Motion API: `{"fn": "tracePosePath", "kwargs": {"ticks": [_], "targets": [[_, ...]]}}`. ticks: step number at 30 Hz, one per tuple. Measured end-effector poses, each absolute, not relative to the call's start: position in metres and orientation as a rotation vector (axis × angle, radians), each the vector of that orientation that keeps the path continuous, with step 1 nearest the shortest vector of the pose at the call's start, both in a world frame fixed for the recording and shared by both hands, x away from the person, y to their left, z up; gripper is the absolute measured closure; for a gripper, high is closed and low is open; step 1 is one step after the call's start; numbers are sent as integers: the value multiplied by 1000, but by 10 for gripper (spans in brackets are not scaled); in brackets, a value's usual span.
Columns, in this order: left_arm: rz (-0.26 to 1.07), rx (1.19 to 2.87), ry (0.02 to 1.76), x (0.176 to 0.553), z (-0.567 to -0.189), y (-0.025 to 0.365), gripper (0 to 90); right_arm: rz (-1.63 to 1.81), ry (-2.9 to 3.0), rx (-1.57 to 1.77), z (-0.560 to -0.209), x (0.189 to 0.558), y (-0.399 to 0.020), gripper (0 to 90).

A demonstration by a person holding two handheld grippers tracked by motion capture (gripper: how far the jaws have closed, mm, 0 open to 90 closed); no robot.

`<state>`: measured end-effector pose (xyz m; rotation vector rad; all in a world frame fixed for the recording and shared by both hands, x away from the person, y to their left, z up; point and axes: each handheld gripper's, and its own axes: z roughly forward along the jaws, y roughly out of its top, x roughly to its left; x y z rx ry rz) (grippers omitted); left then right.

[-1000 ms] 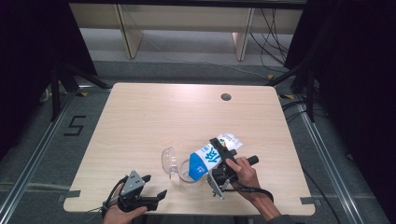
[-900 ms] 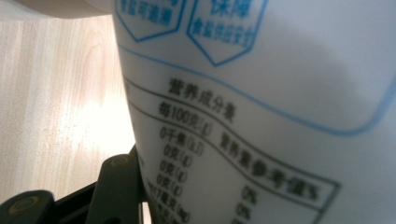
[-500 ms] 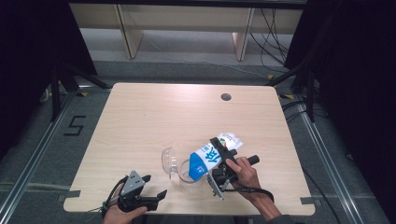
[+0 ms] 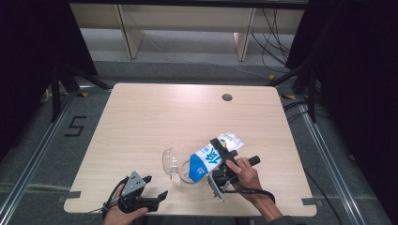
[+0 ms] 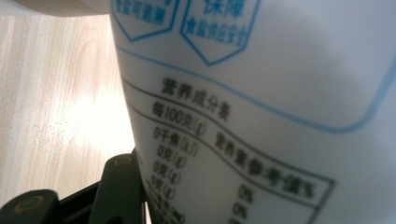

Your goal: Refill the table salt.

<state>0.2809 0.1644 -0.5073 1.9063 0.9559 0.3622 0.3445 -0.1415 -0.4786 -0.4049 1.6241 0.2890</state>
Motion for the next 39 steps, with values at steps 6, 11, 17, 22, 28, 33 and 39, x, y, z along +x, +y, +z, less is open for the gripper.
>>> {"fn": "tracePosePath", "kwargs": {"ticks": [6, 11, 17, 22, 28, 33, 39], "targets": [[362, 1907, 955, 281, -507, 165, 176, 286, 1621, -368, -482, 343, -142, 494], [362, 1906, 957, 281, -507, 164, 176, 250, 1590, -447, -477, 345, -141, 495], [362, 1907, 957, 281, -507, 164, 176, 239, 1583, -456, -476, 345, -141, 495], [362, 1906, 957, 281, -507, 164, 176, 252, 1583, -432, -478, 345, -140, 496], [362, 1906, 957, 281, -507, 164, 177, 274, 1591, -375, -483, 344, -142, 496], [362, 1907, 955, 281, -507, 164, 176, 244, 1605, -384, -483, 342, -141, 500], [360, 1908, 954, 281, -507, 165, 176, 220, 1577, -450, -479, 343, -141, 501]]}}
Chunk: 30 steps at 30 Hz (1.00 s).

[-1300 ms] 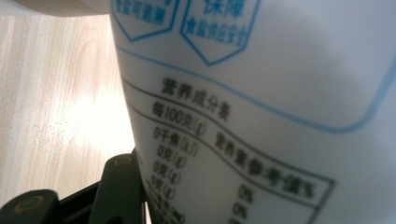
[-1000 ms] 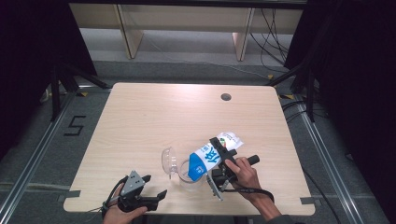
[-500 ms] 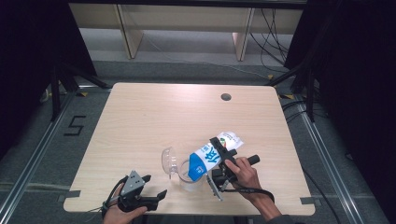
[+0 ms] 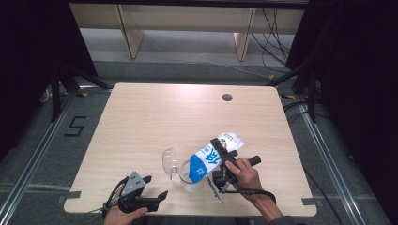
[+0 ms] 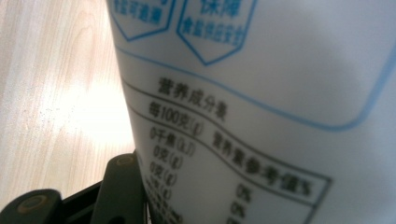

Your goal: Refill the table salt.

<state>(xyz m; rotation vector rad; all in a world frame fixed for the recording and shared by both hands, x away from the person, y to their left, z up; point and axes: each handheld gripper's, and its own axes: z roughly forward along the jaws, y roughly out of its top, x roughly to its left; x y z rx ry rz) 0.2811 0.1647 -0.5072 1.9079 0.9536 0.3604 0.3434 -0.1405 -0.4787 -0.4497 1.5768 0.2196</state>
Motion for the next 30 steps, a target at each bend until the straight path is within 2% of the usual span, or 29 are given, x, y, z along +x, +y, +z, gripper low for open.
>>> {"fn": "tracePosePath", "kwargs": {"ticks": [30], "targets": [[362, 1908, 954, 281, -507, 165, 176, 238, 1553, -418, -481, 342, -141, 512]]}}
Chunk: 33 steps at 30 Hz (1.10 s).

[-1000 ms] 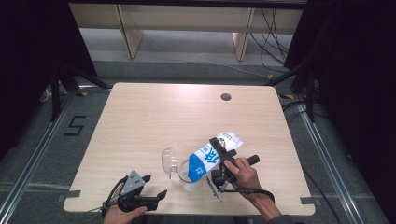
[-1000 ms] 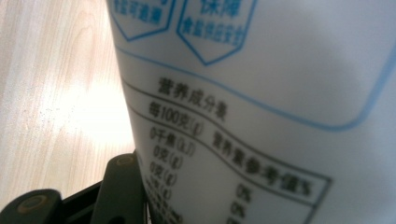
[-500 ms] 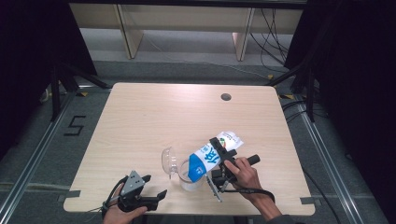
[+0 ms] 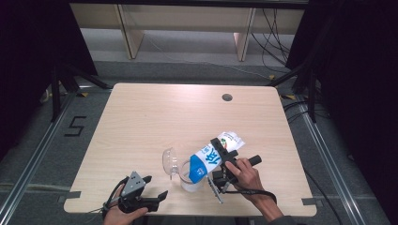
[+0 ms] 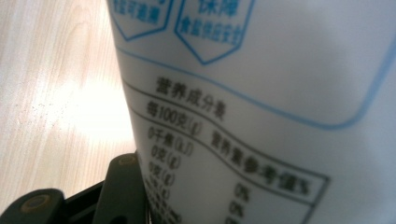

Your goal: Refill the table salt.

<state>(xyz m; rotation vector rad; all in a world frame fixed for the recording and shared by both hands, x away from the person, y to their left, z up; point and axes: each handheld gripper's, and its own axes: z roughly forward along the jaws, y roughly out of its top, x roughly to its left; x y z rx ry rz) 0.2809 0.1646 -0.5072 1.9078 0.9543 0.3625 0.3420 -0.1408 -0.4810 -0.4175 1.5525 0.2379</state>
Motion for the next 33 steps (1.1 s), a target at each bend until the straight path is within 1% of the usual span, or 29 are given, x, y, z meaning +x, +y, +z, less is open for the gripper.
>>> {"fn": "tracePosePath", "kwargs": {"ticks": [27, 33], "targets": [[362, 1908, 952, 281, -507, 165, 177, 206, 1533, -479, -476, 342, -139, 522], [371, 1920, 953, 281, -506, 165, 177, 209, 1568, -413, -481, 339, -140, 524]]}}
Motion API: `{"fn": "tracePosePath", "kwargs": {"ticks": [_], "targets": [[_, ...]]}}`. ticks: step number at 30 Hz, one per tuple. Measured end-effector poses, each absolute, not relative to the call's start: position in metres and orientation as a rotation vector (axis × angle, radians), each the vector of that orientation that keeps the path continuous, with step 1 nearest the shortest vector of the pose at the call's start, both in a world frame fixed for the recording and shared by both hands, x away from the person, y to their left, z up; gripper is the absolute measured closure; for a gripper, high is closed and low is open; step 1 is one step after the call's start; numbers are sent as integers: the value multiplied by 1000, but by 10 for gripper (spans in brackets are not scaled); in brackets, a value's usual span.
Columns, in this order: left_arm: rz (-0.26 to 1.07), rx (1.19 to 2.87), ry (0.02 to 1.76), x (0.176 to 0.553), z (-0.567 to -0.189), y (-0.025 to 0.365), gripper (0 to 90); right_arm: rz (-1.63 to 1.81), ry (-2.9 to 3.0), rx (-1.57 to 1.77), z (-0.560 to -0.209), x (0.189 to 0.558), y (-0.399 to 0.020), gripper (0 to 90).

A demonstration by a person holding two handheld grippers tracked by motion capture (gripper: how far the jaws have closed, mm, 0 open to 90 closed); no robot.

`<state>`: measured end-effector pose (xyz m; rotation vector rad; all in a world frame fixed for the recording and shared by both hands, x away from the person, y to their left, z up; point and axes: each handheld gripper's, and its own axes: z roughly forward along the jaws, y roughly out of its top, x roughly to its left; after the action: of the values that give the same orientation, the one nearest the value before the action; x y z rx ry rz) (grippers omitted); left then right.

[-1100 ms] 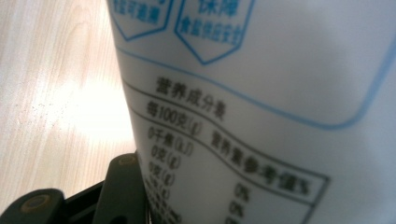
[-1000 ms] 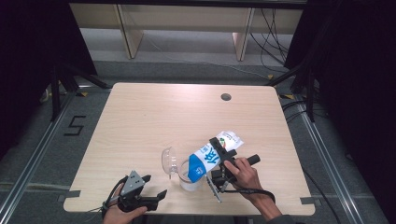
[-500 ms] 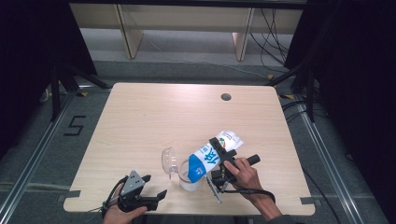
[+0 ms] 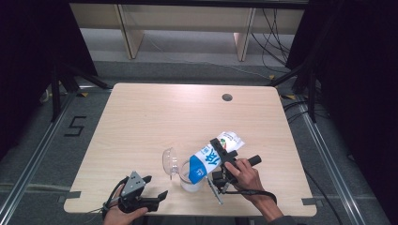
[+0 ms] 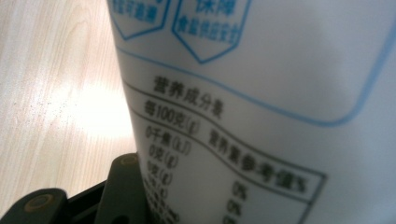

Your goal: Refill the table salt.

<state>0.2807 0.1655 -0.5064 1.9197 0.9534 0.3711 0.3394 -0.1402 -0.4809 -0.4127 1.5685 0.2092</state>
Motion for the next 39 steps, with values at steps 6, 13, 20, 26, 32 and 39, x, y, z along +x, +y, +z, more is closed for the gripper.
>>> {"fn": "tracePosePath", "kwargs": {"ticks": [6, 13, 20, 26, 32, 39], "targets": [[368, 1916, 955, 281, -507, 165, 177, 174, 1527, -519, -474, 342, -139, 525], [369, 1914, 958, 281, -507, 165, 176, 193, 1545, -462, -477, 341, -140, 529], [371, 1921, 953, 281, -506, 165, 176, 179, 1522, -502, -474, 342, -139, 531], [364, 1911, 955, 281, -507, 165, 177, 195, 1542, -452, -477, 341, -140, 535], [364, 1914, 953, 281, -507, 165, 177, 179, 1533, -482, -475, 341, -140, 536], [364, 1913, 953, 281, -507, 165, 176, 196, 1524, -466, -478, 341, -140, 539]]}}
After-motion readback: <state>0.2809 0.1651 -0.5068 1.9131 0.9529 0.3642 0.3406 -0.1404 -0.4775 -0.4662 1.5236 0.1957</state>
